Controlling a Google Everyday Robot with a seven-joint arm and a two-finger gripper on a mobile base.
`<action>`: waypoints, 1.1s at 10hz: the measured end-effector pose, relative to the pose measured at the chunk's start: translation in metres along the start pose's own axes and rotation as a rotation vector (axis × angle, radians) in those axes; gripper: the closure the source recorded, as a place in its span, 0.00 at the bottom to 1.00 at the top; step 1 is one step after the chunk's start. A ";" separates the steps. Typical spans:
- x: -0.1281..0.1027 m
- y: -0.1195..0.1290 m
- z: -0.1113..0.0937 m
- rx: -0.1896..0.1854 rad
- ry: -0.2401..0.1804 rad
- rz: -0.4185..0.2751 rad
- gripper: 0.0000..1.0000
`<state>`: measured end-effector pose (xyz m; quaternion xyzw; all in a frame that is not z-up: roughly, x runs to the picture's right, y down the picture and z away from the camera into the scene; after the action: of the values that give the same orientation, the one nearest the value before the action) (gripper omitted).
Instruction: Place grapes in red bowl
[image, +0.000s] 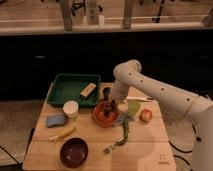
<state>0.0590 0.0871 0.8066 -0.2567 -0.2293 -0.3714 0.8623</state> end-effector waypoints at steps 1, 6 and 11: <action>-0.001 0.000 0.000 0.000 -0.002 -0.001 0.94; -0.002 0.000 0.001 0.000 -0.007 -0.006 0.88; -0.002 0.003 0.001 -0.001 -0.013 -0.007 0.88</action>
<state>0.0596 0.0904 0.8053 -0.2585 -0.2356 -0.3730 0.8594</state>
